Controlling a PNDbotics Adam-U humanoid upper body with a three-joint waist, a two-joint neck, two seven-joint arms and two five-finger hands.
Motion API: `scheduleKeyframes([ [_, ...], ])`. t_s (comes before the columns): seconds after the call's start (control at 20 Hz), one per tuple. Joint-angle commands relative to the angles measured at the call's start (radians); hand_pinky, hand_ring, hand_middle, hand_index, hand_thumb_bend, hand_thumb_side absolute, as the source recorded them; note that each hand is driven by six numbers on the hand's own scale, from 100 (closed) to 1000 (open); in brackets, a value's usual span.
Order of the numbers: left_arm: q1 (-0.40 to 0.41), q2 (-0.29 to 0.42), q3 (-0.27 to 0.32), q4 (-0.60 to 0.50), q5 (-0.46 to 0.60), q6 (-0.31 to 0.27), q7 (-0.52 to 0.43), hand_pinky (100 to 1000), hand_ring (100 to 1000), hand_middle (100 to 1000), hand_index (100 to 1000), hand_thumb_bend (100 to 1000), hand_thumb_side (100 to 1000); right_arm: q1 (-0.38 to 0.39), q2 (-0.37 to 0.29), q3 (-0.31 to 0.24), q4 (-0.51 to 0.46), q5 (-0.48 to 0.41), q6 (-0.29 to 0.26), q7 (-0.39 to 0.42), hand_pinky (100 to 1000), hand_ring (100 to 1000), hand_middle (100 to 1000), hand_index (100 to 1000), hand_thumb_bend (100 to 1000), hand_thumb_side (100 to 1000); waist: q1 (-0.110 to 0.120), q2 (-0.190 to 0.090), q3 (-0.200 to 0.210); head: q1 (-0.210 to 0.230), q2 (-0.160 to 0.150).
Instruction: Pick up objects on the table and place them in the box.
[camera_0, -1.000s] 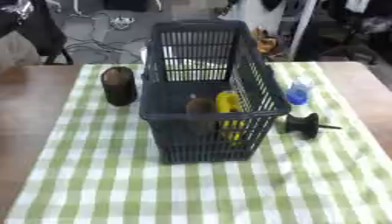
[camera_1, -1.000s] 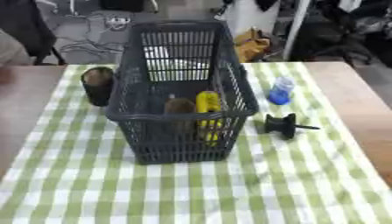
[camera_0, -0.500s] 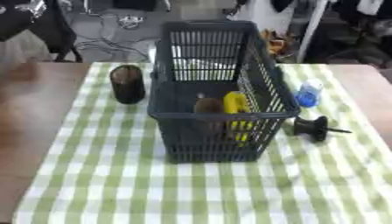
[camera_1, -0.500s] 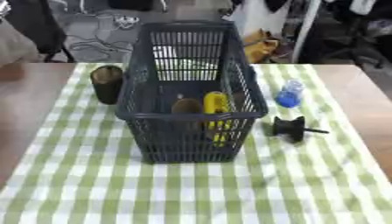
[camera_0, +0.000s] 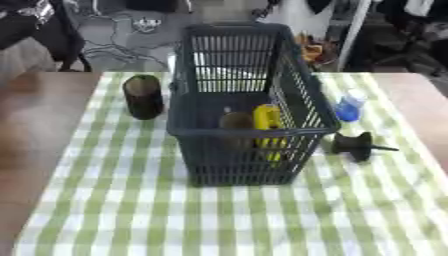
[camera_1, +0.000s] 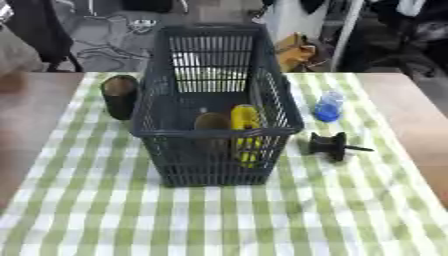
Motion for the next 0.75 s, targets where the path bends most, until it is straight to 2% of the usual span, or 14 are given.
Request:
scheduleKeyframes([
  [0.05,-0.018,0.019,0.003,-0.019,-0.003,-0.004,-0.003,632,632,721,814,682,787,-0.014,-0.031,-0.015,-0.004,0.002,-0.002,-0.003,613,762,741,969,118,739,0.003,-0.006,0.002,-0.002,0.005],
  [0.75,-0.023,0.014,0.000,-0.015,-0.012,-0.012,-0.019,635,636,725,820,691,781,-0.012,-0.030,-0.013,-0.002,0.003,-0.002,0.000,613,762,741,969,121,740,0.001,-0.006,0.004,-0.007,0.005],
])
